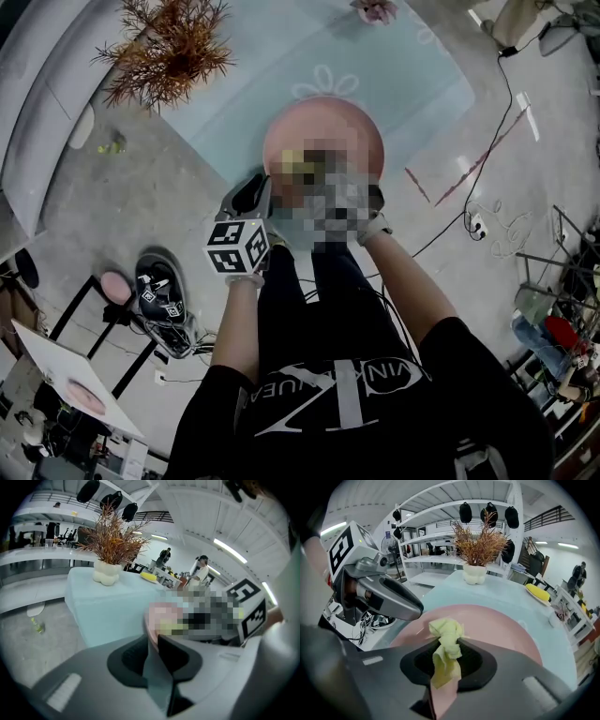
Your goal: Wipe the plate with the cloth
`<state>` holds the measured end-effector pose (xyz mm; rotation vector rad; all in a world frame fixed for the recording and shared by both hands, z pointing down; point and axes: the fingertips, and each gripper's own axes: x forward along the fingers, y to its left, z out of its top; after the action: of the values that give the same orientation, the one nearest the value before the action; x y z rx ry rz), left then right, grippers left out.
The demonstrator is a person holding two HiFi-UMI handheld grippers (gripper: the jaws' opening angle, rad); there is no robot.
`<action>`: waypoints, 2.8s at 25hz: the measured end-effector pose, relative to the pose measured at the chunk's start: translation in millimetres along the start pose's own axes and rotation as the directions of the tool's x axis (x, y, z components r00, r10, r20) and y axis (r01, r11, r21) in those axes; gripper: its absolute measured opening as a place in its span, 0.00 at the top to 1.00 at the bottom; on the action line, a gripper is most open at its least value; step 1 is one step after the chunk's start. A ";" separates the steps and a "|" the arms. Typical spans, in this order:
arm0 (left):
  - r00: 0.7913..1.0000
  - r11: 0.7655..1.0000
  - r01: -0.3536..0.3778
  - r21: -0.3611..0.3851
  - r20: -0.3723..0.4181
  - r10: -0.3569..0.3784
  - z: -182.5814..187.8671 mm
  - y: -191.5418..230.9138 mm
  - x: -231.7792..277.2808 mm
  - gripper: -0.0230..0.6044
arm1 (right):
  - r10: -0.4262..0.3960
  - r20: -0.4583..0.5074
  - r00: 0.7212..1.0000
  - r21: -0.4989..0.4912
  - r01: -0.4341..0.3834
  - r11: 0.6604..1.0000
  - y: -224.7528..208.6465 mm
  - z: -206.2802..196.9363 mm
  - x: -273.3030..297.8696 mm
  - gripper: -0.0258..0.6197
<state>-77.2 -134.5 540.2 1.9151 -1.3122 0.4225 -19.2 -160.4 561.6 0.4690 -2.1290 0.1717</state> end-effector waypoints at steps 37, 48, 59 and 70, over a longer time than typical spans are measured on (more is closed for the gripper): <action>0.999 1.000 0.026 -0.016 -0.045 -0.027 -0.8 -2.3 6.5 0.96 | -0.363 -0.210 0.908 -0.098 0.350 0.932 -122.9 -51.0 -19.2 0.84; 0.997 0.999 0.039 -0.012 -0.059 -0.040 -1.3 -5.5 6.5 0.96 | -0.269 -0.299 0.916 0.090 0.308 0.947 -90.9 -104.6 -56.5 0.84; 0.996 0.998 0.053 -0.018 -0.068 -0.055 -1.4 -5.0 6.0 0.96 | -0.102 -0.293 0.951 0.246 0.178 0.953 -22.4 -117.5 -66.7 0.84; 0.993 0.992 0.105 -0.073 -0.052 -0.109 -3.5 -6.5 -1.4 0.96 | -0.028 -0.272 0.962 0.197 0.085 0.977 21.3 -99.1 -55.8 0.84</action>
<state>-71.5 -129.8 539.0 1.8914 -1.1676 0.3685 76.7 -96.7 573.2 0.5933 -1.8380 0.4049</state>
